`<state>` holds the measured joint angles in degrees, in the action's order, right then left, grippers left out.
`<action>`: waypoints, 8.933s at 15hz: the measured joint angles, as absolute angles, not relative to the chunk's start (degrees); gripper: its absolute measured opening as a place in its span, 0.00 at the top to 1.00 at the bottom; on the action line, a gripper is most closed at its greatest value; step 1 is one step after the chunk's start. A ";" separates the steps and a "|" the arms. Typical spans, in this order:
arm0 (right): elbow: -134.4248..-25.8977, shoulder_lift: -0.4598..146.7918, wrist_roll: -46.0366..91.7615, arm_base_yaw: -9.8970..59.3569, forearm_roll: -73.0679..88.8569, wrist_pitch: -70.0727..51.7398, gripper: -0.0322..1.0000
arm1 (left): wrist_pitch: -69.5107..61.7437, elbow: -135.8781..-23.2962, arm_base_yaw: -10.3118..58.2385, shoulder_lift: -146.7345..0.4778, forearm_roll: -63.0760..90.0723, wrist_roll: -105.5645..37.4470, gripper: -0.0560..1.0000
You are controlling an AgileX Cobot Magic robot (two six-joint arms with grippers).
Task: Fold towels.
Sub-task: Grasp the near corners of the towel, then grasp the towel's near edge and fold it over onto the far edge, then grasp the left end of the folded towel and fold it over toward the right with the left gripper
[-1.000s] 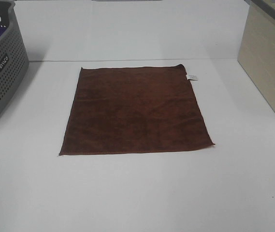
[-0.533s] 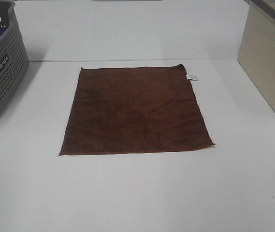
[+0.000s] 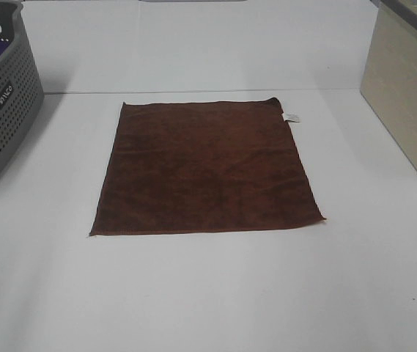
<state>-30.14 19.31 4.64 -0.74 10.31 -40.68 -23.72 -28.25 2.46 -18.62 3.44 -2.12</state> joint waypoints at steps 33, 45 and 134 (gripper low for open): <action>-60.16 111.55 37.30 -8.82 48.07 -49.90 0.29 | -39.82 -52.77 0.17 -114.65 73.74 -48.76 0.23; -60.28 119.69 42.23 -8.82 56.67 -47.56 0.30 | -38.62 -53.17 4.87 -118.32 82.39 -53.06 0.24; -99.92 130.23 10.26 4.58 19.48 -51.80 0.22 | -33.80 -90.70 8.14 -129.66 34.43 -7.96 0.91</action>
